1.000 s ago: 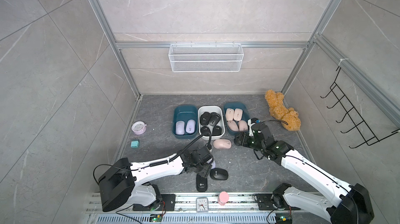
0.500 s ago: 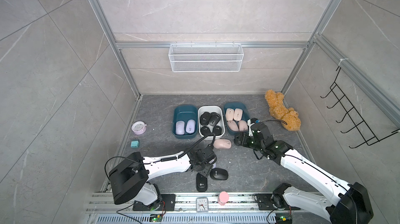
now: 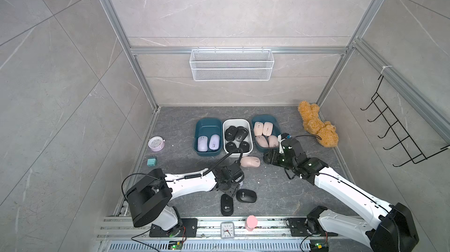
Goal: Place the mice by color into the storage box
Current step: Pick up the mouse from the center of the board.
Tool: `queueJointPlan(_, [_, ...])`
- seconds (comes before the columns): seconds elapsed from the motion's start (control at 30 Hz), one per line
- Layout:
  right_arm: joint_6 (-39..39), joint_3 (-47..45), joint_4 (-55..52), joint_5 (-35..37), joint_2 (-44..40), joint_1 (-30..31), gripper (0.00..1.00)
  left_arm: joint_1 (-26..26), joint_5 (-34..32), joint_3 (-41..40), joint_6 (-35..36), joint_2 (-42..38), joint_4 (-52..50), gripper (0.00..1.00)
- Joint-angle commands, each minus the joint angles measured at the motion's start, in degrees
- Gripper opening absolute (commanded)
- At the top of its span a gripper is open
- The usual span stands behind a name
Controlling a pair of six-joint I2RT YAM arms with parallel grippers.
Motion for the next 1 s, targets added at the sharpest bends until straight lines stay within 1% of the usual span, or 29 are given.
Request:
queueJointPlan(0.0, [1.0, 1.2, 0.9, -0.6, 0.8, -0.2, 0.65, 1.4, -1.1, 1.6, 1.7, 0.8, 1.3, 0.73])
queueJointPlan(0.2, [1.2, 1.1, 1.1, -0.6, 1.2, -0.2, 0.65, 3.9, -0.2, 1.8, 2.6, 0.1, 2.0, 0.74])
queueJointPlan(0.5, [1.6, 1.1, 1.3, -0.9, 1.4, -0.2, 0.65, 5.6, 1.2, 3.1, 4.8, 0.5, 2.5, 0.75])
queueJointPlan(0.77, [1.7, 1.3, 1.5, -0.8, 1.7, -0.2, 0.65, 9.2, 6.2, 3.1, 7.1, 1.8, 4.0, 0.76])
queueJointPlan(0.97, [1.7, 1.3, 1.6, -0.8, 1.8, -0.2, 0.65, 10.6, 8.7, 3.0, 7.9, 3.6, 5.2, 0.76])
